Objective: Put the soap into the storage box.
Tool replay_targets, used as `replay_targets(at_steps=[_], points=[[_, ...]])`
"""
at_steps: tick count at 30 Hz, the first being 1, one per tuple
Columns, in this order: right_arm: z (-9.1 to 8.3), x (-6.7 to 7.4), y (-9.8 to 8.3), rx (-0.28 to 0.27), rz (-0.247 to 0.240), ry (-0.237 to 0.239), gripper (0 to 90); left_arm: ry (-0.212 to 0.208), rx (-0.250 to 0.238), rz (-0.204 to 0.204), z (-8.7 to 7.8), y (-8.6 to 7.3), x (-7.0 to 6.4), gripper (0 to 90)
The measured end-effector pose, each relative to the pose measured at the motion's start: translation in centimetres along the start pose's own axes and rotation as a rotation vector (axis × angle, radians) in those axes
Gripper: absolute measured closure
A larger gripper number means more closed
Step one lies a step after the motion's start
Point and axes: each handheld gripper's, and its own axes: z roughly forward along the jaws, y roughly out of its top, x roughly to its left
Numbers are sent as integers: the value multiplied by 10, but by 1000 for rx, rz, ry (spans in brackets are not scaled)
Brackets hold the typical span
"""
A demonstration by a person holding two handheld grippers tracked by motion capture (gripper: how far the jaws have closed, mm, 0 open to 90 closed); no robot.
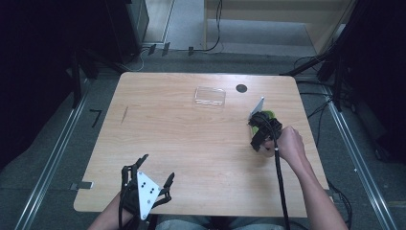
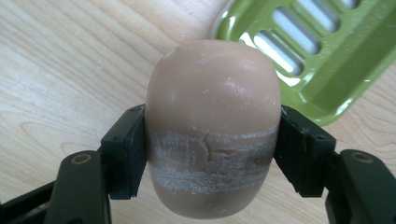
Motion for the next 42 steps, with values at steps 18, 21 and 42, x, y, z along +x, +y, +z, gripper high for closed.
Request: replay_targets(at_steps=[18, 21, 42], points=[[-7, -21, 5, -57, 96, 7, 334, -2, -1, 3, 0, 0, 0, 140], [-8, -23, 7, -64, 98, 4, 334, -1, 0, 2, 0, 0, 0, 140], [-10, -35, 22, -102, 148, 18, 334, -1, 1, 3, 0, 0, 0, 140]])
